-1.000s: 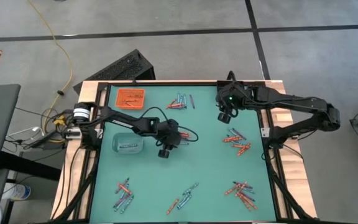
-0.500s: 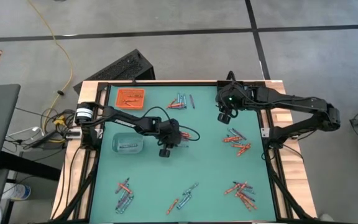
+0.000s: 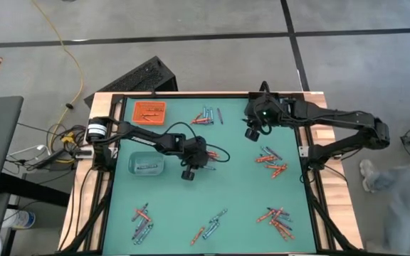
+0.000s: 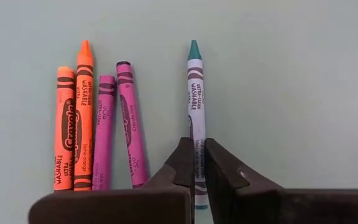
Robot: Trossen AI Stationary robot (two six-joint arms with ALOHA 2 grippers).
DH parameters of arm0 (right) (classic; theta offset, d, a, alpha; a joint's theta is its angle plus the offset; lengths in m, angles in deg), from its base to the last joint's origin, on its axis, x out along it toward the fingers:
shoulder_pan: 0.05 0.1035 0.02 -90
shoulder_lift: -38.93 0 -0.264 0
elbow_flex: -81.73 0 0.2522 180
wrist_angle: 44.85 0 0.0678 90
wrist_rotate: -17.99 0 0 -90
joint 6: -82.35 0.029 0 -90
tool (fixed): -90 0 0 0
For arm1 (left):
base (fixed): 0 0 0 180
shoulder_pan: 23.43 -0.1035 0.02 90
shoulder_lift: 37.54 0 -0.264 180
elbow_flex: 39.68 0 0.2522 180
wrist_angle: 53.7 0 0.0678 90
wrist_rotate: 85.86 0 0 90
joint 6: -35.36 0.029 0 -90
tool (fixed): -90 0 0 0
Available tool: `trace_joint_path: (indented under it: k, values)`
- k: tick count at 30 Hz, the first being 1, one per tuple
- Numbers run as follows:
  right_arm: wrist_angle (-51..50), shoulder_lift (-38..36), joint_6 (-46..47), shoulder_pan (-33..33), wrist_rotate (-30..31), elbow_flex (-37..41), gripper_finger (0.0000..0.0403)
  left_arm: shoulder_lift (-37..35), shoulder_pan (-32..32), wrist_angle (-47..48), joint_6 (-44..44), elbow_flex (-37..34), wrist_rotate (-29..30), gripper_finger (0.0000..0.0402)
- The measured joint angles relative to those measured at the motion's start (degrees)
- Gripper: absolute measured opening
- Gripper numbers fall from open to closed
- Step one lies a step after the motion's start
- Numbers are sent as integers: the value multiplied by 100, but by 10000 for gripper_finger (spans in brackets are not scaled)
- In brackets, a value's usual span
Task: Sort crayons
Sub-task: Put the blue crayon into the blue bin
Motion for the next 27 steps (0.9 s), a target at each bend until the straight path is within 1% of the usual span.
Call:
trace_joint_path:
  k: [4,10,17,21,27]
  values:
    - [504,-1,5,185,-2,0,163,7,158,568,112,309,64,1]
    - [961,76,159,481,-2,0,163,9,517,1503,314,845,532,0]
    - [952,516,174,751,0,2,163,-74,897,2656,369,1507,1144,0]
    - [831,798,261,905,75,2,163,-374,1064,3263,294,1698,1444,0]
    - [698,968,305,1196,187,2,163,-1111,1316,4420,-273,1740,1934,0]
